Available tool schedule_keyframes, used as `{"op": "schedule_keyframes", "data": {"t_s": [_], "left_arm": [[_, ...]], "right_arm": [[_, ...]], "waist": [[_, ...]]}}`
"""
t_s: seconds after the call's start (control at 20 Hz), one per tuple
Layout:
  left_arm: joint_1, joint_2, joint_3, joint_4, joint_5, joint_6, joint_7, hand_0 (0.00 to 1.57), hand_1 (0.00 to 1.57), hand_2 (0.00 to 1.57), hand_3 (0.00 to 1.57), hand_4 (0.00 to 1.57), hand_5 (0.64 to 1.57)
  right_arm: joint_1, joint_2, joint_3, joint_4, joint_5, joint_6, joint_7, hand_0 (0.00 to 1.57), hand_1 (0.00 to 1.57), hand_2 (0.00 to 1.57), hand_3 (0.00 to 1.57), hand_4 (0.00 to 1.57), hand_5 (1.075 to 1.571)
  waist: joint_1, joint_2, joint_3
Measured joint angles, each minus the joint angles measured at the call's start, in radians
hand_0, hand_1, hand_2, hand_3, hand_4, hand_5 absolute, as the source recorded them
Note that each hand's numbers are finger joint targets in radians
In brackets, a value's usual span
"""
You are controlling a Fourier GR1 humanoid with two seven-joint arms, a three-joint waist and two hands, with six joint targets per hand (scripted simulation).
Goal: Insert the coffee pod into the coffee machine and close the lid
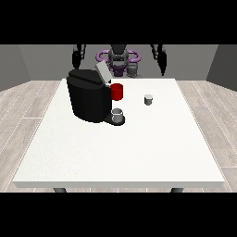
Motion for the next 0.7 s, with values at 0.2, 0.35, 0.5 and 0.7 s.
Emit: {"op": "schedule_keyframes", "data": {"t_s": [0.2,0.35,0.5,0.7], "left_arm": [[0.0,-0.006,-0.002,0.017,0.007,-0.03,-0.061,0.0,0.0,0.0,0.0,0.31,1.571],[0.003,-0.004,-0.019,0.007,-0.005,-0.05,-0.123,0.0,0.0,0.0,0.0,0.32,1.571],[0.001,0.038,-0.016,0.017,-0.039,-0.069,-0.154,0.0,0.0,0.0,0.0,0.0,1.571],[-0.077,0.092,0.012,0.065,-0.079,-0.075,-0.14,0.0,0.0,0.0,0.0,0.0,1.571]], "right_arm": [[0.026,0.007,0.004,0.015,0.0,0.015,0.012,0.0,0.0,0.0,0.0,0.13,1.571],[0.043,0.02,-0.017,0.028,-0.01,-0.002,-0.003,0.0,0.0,0.0,0.0,0.11,1.571],[0.047,0.048,-0.05,0.023,-0.02,-0.047,-0.053,0.0,0.0,0.0,0.0,0.18,1.571],[0.034,0.067,-0.059,0.022,-0.03,-0.064,-0.102,0.0,0.0,0.0,0.0,0.22,1.571]], "waist": [[-0.007,-0.028,0.0007],[-0.015,-0.04,0.0014],[-0.032,-0.041,0.0016],[-0.064,-0.008,0.0016]]}}
